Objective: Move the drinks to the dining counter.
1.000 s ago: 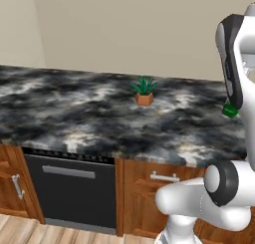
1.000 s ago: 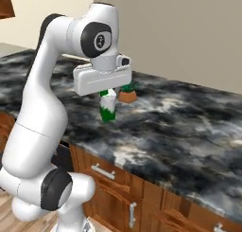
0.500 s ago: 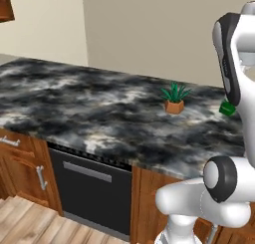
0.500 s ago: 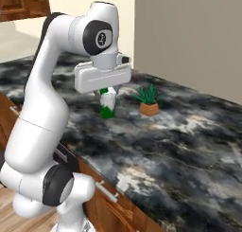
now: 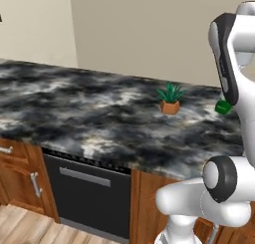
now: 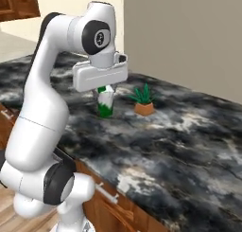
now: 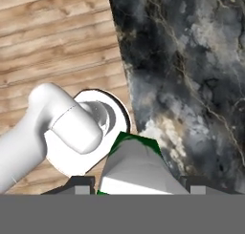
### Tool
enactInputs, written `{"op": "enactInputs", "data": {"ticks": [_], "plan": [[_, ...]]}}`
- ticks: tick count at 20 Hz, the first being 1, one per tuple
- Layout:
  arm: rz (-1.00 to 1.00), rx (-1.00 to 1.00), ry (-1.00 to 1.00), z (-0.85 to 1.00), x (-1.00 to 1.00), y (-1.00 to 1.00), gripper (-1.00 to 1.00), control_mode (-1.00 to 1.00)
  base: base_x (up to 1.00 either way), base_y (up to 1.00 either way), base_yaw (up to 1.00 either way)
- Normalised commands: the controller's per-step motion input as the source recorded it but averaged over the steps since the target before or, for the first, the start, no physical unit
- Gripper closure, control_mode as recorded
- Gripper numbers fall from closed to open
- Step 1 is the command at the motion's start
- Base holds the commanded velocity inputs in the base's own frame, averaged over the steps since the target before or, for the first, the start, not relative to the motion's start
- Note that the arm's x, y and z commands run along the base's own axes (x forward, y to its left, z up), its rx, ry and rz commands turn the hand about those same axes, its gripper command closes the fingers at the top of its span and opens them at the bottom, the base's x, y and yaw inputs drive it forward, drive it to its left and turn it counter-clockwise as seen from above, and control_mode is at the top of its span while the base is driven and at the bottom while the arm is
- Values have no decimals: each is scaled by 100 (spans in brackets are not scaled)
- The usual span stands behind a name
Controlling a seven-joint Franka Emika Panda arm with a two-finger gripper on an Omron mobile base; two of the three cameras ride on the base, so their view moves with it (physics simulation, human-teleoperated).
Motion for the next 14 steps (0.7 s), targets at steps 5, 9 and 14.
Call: {"op": "enactInputs", "data": {"ticks": [5, 9, 14], "plan": [[0, 0, 0, 0, 0, 0, 100, 100, 84, -10, -62], [0, 0, 0, 0, 0, 0, 100, 100, 81, 13, -68], [0, 0, 0, 0, 0, 0, 100, 100, 86, 14, -37]]}}
